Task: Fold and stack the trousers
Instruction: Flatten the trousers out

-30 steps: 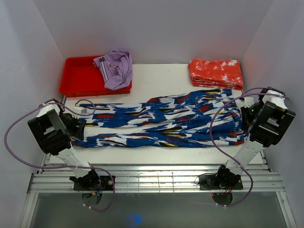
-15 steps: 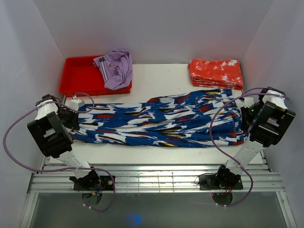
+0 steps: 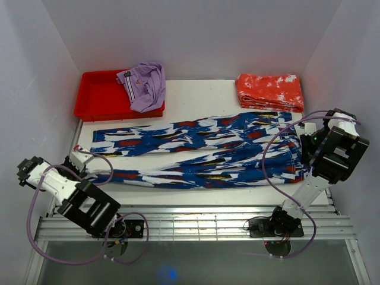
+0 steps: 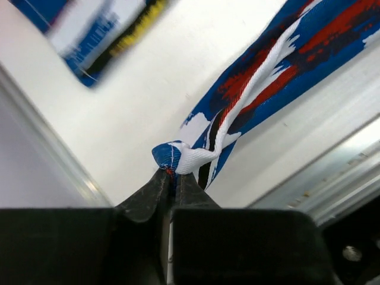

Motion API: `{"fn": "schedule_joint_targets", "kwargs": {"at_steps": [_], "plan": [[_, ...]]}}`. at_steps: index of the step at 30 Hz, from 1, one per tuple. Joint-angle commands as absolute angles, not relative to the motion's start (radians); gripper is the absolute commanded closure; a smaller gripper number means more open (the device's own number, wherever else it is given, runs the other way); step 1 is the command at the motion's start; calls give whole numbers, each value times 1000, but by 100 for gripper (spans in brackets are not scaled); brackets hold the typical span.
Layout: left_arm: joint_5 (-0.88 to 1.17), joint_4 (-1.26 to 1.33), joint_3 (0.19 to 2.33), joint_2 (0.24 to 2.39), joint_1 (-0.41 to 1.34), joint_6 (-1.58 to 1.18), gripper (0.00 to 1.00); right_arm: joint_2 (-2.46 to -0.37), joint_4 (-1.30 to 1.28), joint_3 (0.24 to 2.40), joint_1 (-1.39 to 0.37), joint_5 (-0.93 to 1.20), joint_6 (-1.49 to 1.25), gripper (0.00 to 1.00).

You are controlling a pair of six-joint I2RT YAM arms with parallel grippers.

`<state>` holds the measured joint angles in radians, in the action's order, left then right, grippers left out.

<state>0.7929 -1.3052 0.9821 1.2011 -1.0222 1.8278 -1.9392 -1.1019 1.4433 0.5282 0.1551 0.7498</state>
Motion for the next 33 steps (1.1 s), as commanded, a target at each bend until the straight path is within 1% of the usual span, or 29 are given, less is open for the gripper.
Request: {"fn": "schedule_joint_targets", "kwargs": {"at_steps": [1,2,3,4,5,6,7,8,11,13,16,17,19,20,21,22,25,28,29,31,33], "plan": [[707,-1344,914,1259,-1110,2250,83,-1898,-1112,1437,540,129,802,89],[687,-1332,914,1269,-1126,2252,72,-1893,-1120,1437,540,130,804,71],[686,-1328,920,1273,-1143,2247,63,-1887,-1123,1437,540,130,808,58],[686,-1335,933,1279,-1166,2240,56,-1879,-1132,1442,541,141,811,42],[687,-1363,972,1287,-1172,2234,45,-1861,-1140,1448,541,149,815,19],[696,-1382,998,1307,-1175,2220,41,-1853,-1147,1457,543,153,818,10],[706,-1402,1027,1318,-1177,2168,39,-1845,-1155,1479,545,158,822,5],[722,-1404,1072,1321,-1177,2143,38,-1833,-1173,1492,546,160,825,2],[755,-1404,1107,1310,-1177,2100,37,-1813,-1210,1529,566,153,848,2],[755,-1404,1112,1308,-1178,2086,30,-1807,-1215,1529,590,134,867,2],[765,-1402,1118,1339,-1167,2001,21,-1815,-1206,1490,618,109,891,12],[768,-1404,1121,1351,-1161,1973,19,-1827,-1201,1477,624,107,887,20],[729,-1401,1126,1388,-1102,1872,14,-1842,-1187,1445,632,112,876,28],[710,-1401,1121,1399,-1080,1838,10,-1856,-1184,1434,632,117,864,33],[690,-1396,1115,1410,-1056,1766,3,-1861,-1178,1415,632,120,856,34],[671,-1376,1091,1416,-1002,1716,2,-1868,-1161,1407,632,126,848,34],[615,-1246,1019,1416,-916,1564,2,-1896,-1131,1378,632,133,825,36],[534,-1088,922,1391,-827,1479,2,-1907,-1114,1332,632,130,815,39],[476,-1053,896,1384,-806,1461,2,-1905,-1097,1318,632,127,812,40],[430,-968,853,1385,-764,1433,3,-1901,-1077,1281,632,118,808,41],[384,-931,819,1411,-759,1433,4,-1898,-1057,1260,632,115,804,44]]}}
